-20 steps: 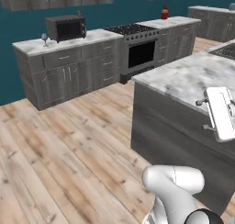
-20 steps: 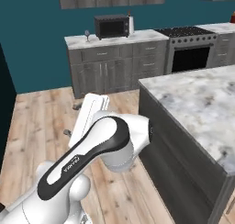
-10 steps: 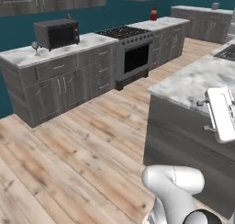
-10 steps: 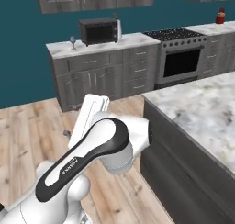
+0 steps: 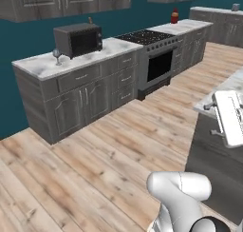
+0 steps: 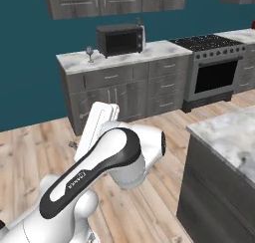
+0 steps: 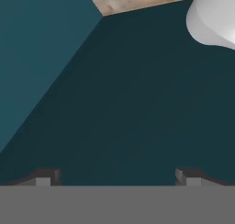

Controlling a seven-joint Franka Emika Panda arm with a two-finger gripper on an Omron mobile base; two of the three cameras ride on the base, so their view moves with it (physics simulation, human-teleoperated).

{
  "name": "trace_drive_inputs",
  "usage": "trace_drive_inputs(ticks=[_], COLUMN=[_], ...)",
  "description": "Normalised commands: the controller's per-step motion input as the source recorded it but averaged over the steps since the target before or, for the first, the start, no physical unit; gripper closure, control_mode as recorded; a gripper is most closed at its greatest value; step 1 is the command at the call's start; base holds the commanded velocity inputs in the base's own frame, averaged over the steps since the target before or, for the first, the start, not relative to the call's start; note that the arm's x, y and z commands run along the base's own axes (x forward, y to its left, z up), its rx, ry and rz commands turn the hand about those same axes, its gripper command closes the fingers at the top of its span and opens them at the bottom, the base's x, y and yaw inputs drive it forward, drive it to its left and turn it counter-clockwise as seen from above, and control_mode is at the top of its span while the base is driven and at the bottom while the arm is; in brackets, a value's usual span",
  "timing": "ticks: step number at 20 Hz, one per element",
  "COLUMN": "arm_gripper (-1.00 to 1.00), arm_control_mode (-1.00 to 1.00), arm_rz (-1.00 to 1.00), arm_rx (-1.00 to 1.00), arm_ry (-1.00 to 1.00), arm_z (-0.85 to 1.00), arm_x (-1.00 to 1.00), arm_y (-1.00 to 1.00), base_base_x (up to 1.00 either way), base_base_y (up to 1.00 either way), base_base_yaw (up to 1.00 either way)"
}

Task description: Retrieve the wine glasses from the counter and place one next to each plate.

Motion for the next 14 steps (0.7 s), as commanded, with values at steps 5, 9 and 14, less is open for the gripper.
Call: trace_drive_inputs(ticks=[5, 9, 14], arm_gripper=[-1.00, -1.00, -1.00], arm_control_mode=[1.00, 1.00, 1.00], arm_rz=[0.00, 0.00, 0.00], arm_rx=[0.00, 0.00, 0.00], arm_ry=[0.00, 0.00, 0.00], arm_z=[0.00, 0.00, 0.00], arm_x=[0.00, 0.00, 0.00], arm_y=[0.00, 0.00, 0.00], base_base_x=[0.94, 0.94, 0.92], base_base_y=[1.00, 1.00, 1.00], base_base_yaw=[0.00, 0.00, -0.02])
